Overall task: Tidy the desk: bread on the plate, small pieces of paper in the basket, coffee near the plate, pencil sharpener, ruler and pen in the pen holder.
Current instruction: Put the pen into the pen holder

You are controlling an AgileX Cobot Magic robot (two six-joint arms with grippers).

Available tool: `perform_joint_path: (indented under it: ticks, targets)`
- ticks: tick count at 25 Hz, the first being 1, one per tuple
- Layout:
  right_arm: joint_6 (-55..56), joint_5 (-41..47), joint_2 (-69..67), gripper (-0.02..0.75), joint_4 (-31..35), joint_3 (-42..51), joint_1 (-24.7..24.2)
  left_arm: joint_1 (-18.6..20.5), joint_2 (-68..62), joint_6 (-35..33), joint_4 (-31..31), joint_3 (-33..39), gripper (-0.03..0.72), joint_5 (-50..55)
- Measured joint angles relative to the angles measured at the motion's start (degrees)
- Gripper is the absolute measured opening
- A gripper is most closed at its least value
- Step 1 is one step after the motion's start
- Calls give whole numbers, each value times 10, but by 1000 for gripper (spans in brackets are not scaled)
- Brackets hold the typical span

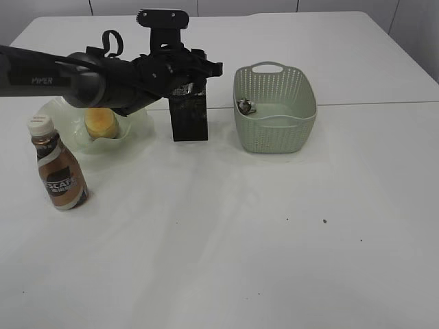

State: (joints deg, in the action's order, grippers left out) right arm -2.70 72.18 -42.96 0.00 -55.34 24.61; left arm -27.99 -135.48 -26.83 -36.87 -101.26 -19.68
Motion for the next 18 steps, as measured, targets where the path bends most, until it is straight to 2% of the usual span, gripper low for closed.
perform_joint_path:
  ticks: [4, 12, 18]
  targets:
    - [0, 0, 0, 313, 0, 0, 0, 0, 11, -11, -1, 0, 304, 41]
    - [0, 0, 0, 312, 0, 0, 0, 0, 84, -92, 6, 0, 304, 167]
    - [0, 0, 0, 313, 0, 0, 0, 0, 150, -105, 81, -1, 305, 317]
